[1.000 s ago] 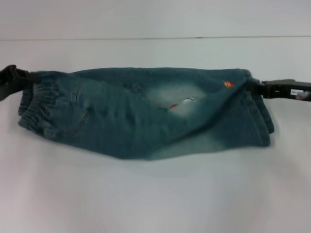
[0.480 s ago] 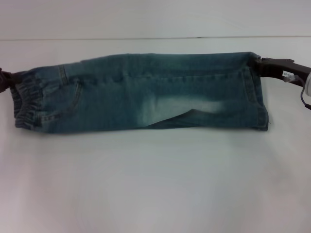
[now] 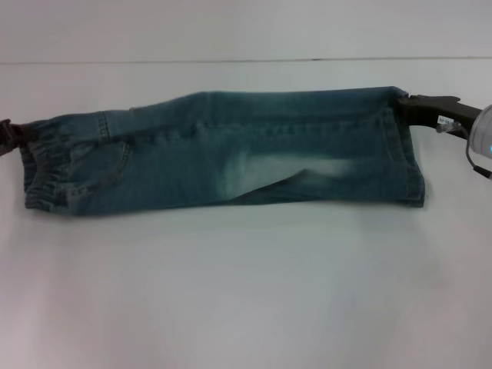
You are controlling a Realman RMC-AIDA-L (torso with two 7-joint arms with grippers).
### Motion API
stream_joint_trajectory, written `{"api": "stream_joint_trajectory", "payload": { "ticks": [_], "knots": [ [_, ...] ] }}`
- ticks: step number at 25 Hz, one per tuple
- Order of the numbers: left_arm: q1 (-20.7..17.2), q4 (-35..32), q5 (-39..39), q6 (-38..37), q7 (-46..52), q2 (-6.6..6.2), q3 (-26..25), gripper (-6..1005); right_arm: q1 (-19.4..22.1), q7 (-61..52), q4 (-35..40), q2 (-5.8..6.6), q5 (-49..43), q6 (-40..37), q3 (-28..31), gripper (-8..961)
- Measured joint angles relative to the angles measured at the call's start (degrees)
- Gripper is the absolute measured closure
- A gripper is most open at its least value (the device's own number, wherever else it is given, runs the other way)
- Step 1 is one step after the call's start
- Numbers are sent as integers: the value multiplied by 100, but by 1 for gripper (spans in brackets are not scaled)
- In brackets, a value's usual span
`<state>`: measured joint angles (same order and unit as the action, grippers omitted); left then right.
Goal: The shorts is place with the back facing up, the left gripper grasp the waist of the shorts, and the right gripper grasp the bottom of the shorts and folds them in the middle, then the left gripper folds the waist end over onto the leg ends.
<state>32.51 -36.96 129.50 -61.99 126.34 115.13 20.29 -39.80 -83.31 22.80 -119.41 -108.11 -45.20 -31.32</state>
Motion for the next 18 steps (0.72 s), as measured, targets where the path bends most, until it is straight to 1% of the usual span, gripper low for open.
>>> {"api": "stream_joint_trajectory", "payload": {
  "ticks": [2,4,7,9,13,18],
  "knots": [
    [8,40,-21,100,-140,58,-6,876,-33,124,-78,-7,113,36,0,822],
    [32,78,-28,152,-193,82,-4,870,-81,191,-151,-13,156,79,0,816],
    [68,104,-31,348,-253,153,-2,862,-134,262,-218,-14,150,131,-14,806],
    [66,85,-31,444,-260,179,0,857,-140,268,-223,-14,148,156,-39,725],
    [32,43,-31,475,-324,178,-11,846,-126,266,-225,-11,145,165,-50,562],
    [-53,-102,-38,384,-355,159,-41,618,-70,240,-216,9,165,62,-9,450]
  ]
}}
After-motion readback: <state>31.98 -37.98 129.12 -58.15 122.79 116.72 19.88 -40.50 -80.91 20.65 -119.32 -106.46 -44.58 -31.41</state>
